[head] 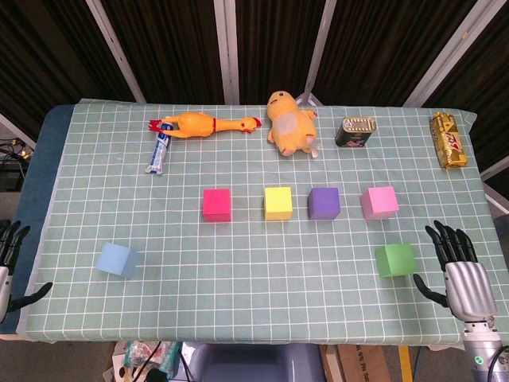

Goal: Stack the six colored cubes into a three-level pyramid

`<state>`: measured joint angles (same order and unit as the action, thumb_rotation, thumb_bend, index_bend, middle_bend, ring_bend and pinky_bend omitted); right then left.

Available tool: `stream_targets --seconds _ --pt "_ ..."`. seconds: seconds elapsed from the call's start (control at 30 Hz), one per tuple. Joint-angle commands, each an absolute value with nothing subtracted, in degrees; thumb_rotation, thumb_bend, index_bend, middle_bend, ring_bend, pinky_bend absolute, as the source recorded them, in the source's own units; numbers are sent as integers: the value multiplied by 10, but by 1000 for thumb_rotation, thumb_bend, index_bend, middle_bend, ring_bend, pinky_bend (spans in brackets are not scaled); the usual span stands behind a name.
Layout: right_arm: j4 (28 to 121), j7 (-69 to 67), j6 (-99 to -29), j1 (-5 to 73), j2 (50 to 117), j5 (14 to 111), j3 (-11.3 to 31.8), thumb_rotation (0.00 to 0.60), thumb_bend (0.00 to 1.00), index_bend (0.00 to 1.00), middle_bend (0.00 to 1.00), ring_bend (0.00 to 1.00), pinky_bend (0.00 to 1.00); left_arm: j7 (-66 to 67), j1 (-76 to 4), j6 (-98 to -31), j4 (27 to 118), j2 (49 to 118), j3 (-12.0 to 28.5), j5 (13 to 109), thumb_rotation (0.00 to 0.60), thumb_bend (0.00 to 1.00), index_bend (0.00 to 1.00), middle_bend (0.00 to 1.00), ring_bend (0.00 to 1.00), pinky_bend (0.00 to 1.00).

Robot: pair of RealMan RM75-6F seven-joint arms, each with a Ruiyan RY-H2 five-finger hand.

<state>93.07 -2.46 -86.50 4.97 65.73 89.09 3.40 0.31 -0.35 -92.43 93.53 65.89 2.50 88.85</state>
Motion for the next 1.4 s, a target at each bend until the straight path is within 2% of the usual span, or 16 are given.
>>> stream_targets --seconds 0.03,0.63,1.4 --pt "930 -24 -864 50 658 890 34 600 330 0 0 0 0 3 -4 -924 934 659 25 889 600 42 0 0 0 18" --pt "927 -28 -866 50 661 889 36 600 330 0 0 0 0 4 -4 -921 934 659 26 883 600 42 0 0 0 18" --pt "913 -33 -873 51 674 875 50 600 331 0 0 0 0 46 -21 -877 986 650 40 833 600 42 0 0 0 19"
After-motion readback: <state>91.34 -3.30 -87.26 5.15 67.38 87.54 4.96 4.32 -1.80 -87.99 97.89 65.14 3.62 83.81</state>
